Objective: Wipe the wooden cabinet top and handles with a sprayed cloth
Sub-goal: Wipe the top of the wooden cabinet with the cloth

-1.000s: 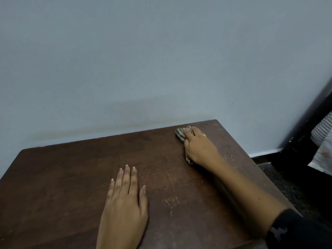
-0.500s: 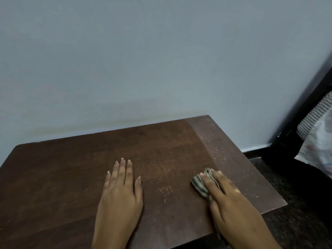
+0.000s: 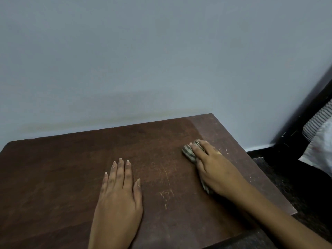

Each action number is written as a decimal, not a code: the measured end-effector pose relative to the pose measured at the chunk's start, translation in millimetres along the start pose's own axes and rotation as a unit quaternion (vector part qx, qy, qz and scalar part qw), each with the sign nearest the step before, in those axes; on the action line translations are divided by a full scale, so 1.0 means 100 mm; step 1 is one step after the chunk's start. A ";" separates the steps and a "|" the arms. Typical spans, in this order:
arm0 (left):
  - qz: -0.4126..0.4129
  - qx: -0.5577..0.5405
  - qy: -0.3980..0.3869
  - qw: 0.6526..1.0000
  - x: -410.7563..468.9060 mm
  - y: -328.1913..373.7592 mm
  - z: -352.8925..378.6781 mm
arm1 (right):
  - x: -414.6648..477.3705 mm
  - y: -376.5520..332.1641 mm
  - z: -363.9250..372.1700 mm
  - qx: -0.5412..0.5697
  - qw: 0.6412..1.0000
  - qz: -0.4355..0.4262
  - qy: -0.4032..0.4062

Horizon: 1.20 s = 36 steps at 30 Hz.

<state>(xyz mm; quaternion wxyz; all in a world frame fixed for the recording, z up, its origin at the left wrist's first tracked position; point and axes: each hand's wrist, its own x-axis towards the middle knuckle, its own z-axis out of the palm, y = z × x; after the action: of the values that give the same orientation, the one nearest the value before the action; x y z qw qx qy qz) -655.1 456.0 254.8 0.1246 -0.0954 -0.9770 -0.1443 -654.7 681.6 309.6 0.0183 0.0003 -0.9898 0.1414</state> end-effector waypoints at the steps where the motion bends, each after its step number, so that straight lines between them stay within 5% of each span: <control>1: 0.003 -0.001 -0.002 1.000 0.01 -0.01 0.00 | 0.18 -0.01 0.01 0.005 1.000 0.003 0.000; 14: 0.035 -0.043 0.013 0.998 0.03 -0.04 -0.02 | 1.50 0.19 0.13 -0.034 0.999 -0.003 0.007; 21: 0.025 -0.042 0.002 0.999 0.02 -0.02 -0.03 | 0.87 0.30 0.07 0.023 0.998 0.052 0.041; 36: 0.018 -0.023 0.017 0.999 0.01 -0.01 -0.01 | -1.06 0.43 -0.05 -0.037 0.995 0.092 0.019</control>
<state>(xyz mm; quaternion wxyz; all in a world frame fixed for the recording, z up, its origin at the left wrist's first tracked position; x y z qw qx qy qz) -656.2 455.1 256.1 0.1421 -0.1137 -0.9692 -0.1660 -549.3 724.0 298.0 0.0240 -0.0937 -0.9897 0.1054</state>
